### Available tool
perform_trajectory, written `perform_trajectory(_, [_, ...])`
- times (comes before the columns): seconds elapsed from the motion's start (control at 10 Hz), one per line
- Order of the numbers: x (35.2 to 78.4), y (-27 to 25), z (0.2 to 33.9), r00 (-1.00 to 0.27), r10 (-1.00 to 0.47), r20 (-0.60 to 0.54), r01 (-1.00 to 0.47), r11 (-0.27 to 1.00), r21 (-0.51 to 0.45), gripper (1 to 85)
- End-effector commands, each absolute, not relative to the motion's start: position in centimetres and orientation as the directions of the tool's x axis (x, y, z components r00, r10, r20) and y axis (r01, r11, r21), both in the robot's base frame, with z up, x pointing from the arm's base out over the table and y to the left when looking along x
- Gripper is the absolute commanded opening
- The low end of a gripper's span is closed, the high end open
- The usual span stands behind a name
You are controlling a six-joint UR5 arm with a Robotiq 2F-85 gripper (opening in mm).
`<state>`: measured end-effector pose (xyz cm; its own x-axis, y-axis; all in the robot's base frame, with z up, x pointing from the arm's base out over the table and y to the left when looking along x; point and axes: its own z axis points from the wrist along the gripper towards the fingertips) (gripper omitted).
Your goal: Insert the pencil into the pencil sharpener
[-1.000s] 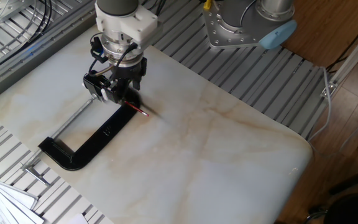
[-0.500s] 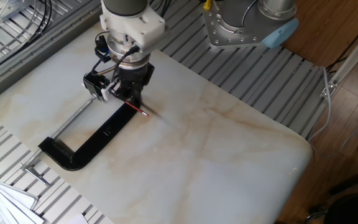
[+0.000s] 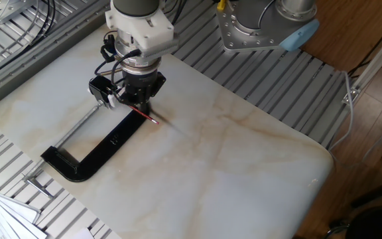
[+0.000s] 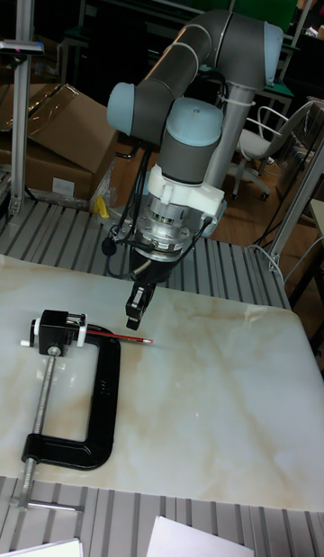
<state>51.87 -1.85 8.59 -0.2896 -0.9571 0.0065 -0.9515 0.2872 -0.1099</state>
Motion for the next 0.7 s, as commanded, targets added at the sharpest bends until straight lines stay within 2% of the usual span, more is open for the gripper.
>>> perform_trajectory(0.0, [52.46,-2.1,8.82,-0.343,-0.939,0.0,-0.931,0.34,-0.133,1.7])
perform_trajectory(0.6, [52.77,-1.89,8.85,-0.368,-0.93,-0.015,-0.92,0.366,-0.142,1.7])
